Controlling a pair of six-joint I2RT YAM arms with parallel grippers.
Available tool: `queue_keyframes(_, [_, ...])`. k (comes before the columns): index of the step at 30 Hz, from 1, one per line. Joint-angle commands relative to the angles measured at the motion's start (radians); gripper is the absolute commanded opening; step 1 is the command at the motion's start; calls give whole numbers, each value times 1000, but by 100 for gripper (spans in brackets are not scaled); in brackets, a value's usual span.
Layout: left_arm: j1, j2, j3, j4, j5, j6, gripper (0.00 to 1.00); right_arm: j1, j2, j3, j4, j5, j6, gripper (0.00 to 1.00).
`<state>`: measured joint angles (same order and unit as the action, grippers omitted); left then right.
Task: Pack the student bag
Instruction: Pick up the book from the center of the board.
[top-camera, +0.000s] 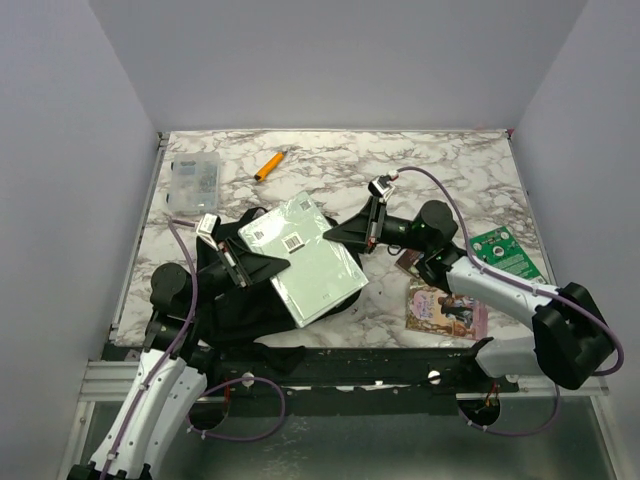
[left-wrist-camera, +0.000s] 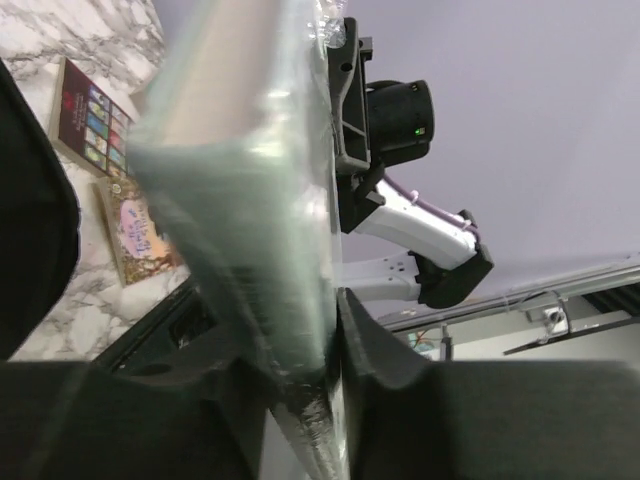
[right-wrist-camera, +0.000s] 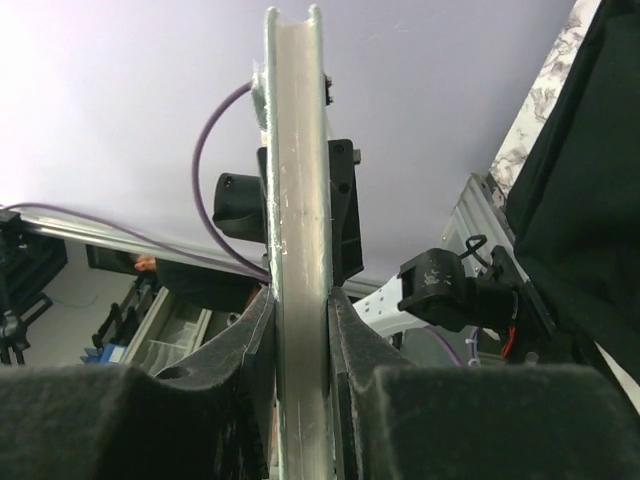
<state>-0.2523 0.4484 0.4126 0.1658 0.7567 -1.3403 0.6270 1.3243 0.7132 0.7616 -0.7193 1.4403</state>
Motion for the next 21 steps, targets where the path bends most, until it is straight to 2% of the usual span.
queue_keyframes(1, [4,-60,-14,58,-44,-53,24,27,3,44,74,7,13,1])
queue_keyframes(4, [4,-74,-4,59,-49,-62,11,45,-13,42,44,44,-6,4])
queue_keyframes(6, [4,-72,9,58,-50,-65,3,59,-37,24,24,95,-11,13])
queue_keyframes(9, [4,-71,29,58,-67,-63,0,88,-77,-13,15,183,-2,34])
queue_keyframes(12, [3,-61,57,58,-100,-55,0,121,-131,-70,16,296,18,63])
queue_keyframes(15, [4,-54,88,59,-145,-35,0,177,-188,-101,-13,416,-1,82])
queue_keyframes(17, [4,-53,98,58,-181,-22,0,227,-204,-95,-51,474,-28,99])
queue_keyframes(21, [4,-48,104,58,-230,-9,0,335,-205,-111,-18,582,-32,100])
